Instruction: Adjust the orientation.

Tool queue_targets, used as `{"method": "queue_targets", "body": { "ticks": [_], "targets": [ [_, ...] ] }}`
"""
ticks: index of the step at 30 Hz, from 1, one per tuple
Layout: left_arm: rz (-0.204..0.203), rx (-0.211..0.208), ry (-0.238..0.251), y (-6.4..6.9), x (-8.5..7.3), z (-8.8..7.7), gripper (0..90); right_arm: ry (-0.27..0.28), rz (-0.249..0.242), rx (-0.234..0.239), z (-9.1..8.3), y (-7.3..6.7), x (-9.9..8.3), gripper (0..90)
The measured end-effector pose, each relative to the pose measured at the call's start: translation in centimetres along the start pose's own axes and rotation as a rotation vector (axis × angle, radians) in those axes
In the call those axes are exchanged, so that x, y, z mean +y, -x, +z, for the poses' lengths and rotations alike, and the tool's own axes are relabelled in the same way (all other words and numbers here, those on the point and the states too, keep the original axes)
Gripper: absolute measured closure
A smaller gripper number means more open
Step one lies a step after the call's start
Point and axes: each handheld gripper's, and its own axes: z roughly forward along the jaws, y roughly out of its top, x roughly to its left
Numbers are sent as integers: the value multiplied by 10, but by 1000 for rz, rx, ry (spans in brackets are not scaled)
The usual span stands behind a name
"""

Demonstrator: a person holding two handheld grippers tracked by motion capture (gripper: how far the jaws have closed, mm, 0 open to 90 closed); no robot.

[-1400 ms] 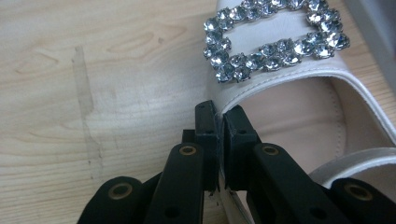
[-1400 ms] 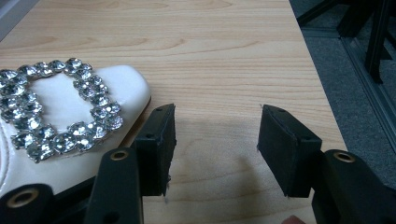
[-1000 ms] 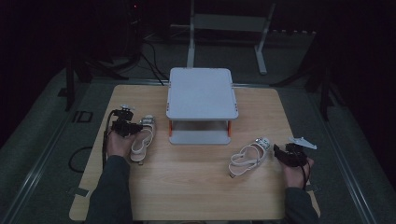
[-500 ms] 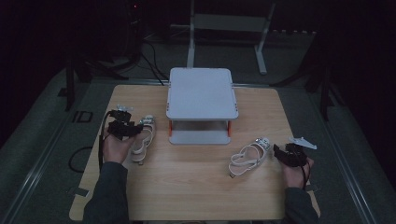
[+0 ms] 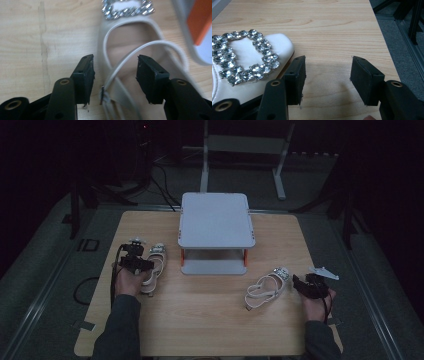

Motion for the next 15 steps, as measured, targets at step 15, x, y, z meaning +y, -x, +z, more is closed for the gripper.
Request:
{"method": "queue_targets", "body": {
  "ticks": [15],
  "targets": [
    [-178,-149,-5,-26,-8,10,801,-2,1,1,1,0,0,456]
  ]
}}
